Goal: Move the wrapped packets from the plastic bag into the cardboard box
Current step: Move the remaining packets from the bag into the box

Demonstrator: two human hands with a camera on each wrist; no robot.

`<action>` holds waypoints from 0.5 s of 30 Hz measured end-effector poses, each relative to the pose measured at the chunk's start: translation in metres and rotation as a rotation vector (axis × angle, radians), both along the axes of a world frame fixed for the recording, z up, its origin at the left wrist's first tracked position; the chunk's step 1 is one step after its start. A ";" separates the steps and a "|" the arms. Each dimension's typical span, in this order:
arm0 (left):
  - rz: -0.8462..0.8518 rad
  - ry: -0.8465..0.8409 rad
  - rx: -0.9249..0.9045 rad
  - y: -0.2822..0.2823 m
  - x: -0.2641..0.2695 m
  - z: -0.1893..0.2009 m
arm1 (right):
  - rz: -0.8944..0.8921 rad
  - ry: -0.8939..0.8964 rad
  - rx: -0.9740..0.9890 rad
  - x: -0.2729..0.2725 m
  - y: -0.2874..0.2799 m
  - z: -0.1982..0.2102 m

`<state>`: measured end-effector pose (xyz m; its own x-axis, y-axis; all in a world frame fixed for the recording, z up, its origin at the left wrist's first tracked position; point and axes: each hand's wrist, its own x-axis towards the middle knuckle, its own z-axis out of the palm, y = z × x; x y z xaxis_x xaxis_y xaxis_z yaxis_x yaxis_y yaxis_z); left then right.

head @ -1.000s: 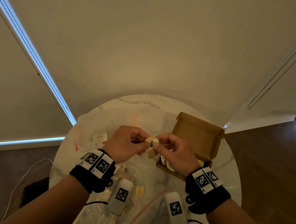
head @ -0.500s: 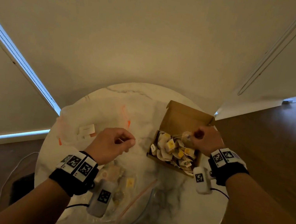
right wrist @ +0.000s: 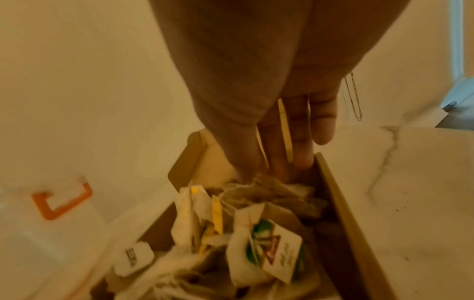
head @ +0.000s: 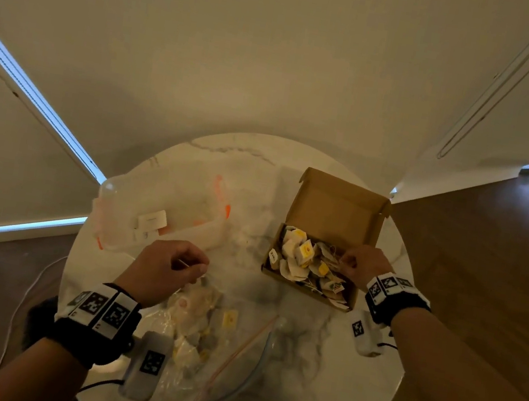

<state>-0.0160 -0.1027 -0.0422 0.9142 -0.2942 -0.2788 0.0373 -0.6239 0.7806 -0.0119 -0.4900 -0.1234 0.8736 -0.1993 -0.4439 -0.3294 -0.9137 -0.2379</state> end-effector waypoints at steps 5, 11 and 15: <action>-0.049 -0.031 0.147 0.008 -0.004 -0.009 | 0.022 -0.124 0.053 -0.019 0.006 0.025; 0.051 -0.004 0.484 0.064 -0.027 -0.037 | 0.254 -0.098 0.261 -0.076 0.068 0.026; 0.071 0.240 0.518 0.103 -0.058 -0.068 | 0.277 0.099 0.453 -0.109 0.110 0.010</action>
<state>-0.0737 -0.0001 -0.1102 0.8201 -0.0043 -0.5722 0.2312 -0.9122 0.3382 -0.1214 -0.3800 -0.1131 0.8157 0.2632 -0.5151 -0.1317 -0.7827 -0.6083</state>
